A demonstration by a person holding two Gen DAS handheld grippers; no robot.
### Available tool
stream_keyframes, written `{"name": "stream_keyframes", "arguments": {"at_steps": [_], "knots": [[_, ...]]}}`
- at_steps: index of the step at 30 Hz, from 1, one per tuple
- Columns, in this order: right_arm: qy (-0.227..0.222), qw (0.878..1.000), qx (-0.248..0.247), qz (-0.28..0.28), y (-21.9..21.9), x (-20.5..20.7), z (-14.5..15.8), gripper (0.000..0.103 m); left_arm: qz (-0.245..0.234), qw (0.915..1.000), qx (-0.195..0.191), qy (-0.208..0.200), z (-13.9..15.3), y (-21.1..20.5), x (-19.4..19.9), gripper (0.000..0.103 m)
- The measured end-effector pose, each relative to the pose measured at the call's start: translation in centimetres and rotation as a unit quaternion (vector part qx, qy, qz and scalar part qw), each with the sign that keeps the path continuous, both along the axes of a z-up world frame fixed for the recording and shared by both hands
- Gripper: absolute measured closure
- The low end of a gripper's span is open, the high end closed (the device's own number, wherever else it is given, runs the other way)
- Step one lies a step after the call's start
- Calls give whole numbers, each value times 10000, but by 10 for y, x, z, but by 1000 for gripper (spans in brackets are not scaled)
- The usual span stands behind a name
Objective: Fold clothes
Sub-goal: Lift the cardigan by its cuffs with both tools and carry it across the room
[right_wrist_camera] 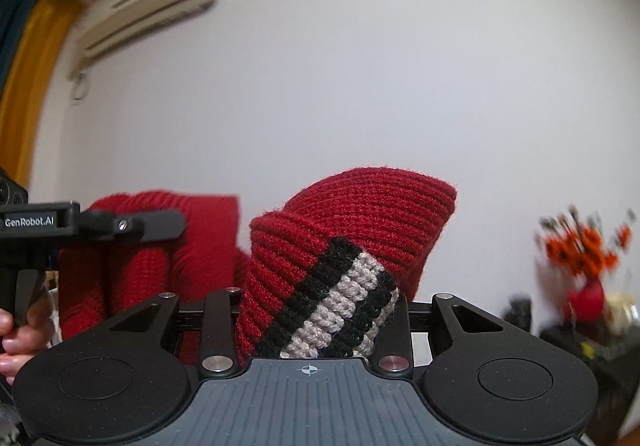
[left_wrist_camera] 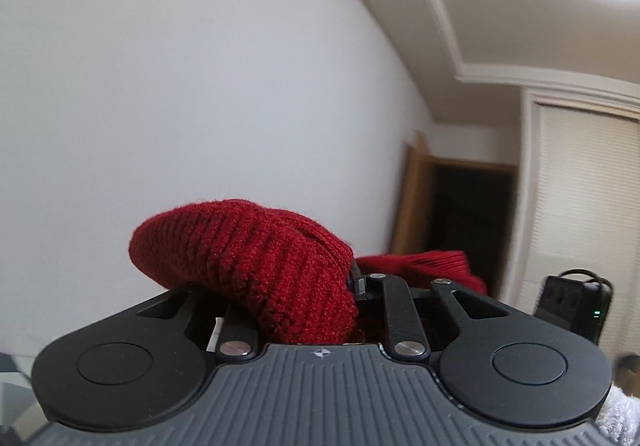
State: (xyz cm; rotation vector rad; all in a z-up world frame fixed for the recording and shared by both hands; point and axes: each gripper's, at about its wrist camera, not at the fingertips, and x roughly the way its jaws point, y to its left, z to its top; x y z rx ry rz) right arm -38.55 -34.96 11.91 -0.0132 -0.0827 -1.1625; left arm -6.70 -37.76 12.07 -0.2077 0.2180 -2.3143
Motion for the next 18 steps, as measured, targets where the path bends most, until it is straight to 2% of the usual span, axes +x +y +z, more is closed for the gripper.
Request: {"name": "stream_keyframes", "arguments": {"at_steps": [2,6,8,12,14,18], "knots": [[45,9997,-200,132,-16,-9,10,71,421,9991,7,59,4,-3,9,81],[-99,9987,-485,145,-40,-24,16,71,1228,9924,88,-70,-3,-9,28,81],[-220,9986,-471,97,-59,-35,12,71,1578,9872,185,-126,-9,-14,37,81],[-305,9992,-238,56,-103,-50,1,71,1940,9796,517,1,-26,-31,60,81],[-246,9994,-194,112,-88,-23,-2,71,2026,9777,546,-1,-32,-41,68,81],[134,9998,-148,64,-85,15,-9,70,2056,9766,619,-86,-47,-76,78,81]]}}
